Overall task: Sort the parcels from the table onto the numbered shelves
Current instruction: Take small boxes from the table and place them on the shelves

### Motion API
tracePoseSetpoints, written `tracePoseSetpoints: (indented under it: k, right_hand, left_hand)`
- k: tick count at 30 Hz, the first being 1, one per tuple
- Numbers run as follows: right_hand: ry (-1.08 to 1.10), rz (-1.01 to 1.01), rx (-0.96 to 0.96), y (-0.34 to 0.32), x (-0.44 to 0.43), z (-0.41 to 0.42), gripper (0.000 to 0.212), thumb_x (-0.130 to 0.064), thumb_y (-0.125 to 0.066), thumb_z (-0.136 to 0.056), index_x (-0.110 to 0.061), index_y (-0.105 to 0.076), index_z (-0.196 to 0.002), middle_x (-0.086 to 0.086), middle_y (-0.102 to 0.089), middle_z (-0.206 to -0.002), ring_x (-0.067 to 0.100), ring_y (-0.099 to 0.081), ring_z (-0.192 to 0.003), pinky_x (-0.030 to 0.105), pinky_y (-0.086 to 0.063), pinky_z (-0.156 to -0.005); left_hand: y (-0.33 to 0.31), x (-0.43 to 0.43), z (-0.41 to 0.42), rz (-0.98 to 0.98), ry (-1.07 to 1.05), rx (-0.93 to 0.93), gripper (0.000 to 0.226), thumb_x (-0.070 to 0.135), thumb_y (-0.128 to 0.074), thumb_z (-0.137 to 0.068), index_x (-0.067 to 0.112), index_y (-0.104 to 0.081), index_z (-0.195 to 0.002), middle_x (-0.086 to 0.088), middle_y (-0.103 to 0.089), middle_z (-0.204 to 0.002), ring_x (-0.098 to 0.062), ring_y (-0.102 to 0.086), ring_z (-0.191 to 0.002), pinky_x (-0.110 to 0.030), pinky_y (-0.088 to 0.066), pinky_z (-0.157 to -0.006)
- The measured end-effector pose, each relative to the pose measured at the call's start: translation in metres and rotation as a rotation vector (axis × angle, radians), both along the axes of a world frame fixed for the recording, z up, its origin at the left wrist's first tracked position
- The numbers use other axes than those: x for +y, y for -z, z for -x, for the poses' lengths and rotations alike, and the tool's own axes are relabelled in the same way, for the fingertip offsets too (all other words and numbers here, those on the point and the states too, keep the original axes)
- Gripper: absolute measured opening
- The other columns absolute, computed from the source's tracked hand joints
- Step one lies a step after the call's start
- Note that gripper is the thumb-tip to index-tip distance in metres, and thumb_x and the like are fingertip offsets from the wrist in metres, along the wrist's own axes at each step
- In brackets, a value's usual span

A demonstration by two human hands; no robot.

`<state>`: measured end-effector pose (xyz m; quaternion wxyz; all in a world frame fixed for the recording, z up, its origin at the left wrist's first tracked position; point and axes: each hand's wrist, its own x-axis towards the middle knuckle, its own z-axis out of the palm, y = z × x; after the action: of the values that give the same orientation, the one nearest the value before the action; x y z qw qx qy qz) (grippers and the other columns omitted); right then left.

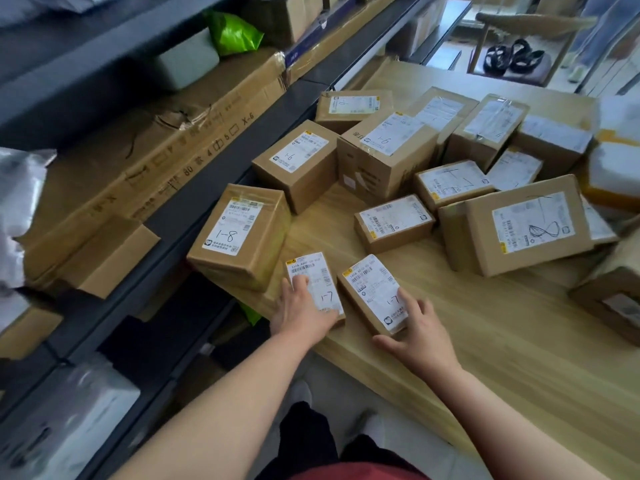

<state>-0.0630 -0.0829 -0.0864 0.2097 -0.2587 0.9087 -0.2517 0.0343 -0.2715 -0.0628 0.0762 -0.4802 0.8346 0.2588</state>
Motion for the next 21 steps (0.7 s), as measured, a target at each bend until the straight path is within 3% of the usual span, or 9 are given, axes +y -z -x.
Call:
tracePoseSetpoints:
  k: [3, 5, 10, 15, 21]
  right_hand:
    - [0.009, 0.027, 0.014, 0.005, 0.002, 0.001, 0.101, -0.057, -0.078, -0.062, -0.031, -0.028, -0.147, -0.002, -0.040, -0.127, 0.018, -0.049, -0.115, 0.031, -0.044, -0.085]
    - [0.006, 0.042, 0.004, 0.007, 0.003, 0.001, 0.101, -0.056, -0.079, -0.062, -0.031, -0.028, -0.146, -0.003, -0.040, -0.126, 0.017, -0.048, -0.114, 0.031, -0.043, -0.085]
    - [0.012, 0.047, -0.009, 0.009, 0.004, 0.001, 0.099, -0.051, -0.078, -0.062, -0.033, -0.028, -0.145, -0.003, -0.038, -0.123, 0.017, -0.045, -0.116, 0.033, -0.042, -0.088]
    - [0.040, 0.043, -0.026, 0.010, 0.002, 0.001, 0.098, -0.047, -0.078, -0.063, -0.033, -0.027, -0.145, 0.001, -0.038, -0.126, 0.020, -0.043, -0.118, 0.035, -0.042, -0.093]
    - [0.072, 0.050, -0.007, 0.008, 0.005, -0.007, 0.091, -0.042, -0.080, -0.064, -0.033, -0.033, -0.142, 0.001, -0.039, -0.123, 0.020, -0.045, -0.117, 0.034, -0.039, -0.086]
  left_hand:
    - [0.005, 0.014, 0.006, 0.033, -0.008, -0.043, 0.105, 0.065, -0.077, -0.056, 0.025, -0.016, -0.131, -0.008, -0.016, -0.148, -0.031, -0.037, -0.129, -0.039, -0.043, -0.092]
    - [0.009, 0.016, 0.006, 0.036, -0.024, -0.056, 0.104, 0.063, -0.077, -0.058, 0.025, -0.012, -0.130, -0.010, -0.013, -0.150, -0.032, -0.037, -0.129, -0.039, -0.045, -0.089]
    - [0.014, 0.020, -0.004, -0.010, -0.060, -0.002, 0.094, 0.044, -0.072, -0.064, 0.034, -0.011, -0.134, -0.007, -0.022, -0.140, -0.032, -0.041, -0.119, -0.035, -0.041, -0.076]
    - [0.014, 0.023, -0.042, -0.032, 0.027, 0.025, 0.094, 0.039, -0.066, -0.066, 0.046, -0.009, -0.140, -0.003, -0.027, -0.134, -0.028, -0.036, -0.117, -0.033, -0.038, -0.081]
    - [0.011, 0.027, -0.119, -0.114, 0.037, 0.117, 0.092, 0.034, -0.066, -0.066, 0.051, -0.014, -0.139, 0.003, -0.027, -0.137, -0.021, -0.035, -0.121, -0.032, -0.040, -0.093]
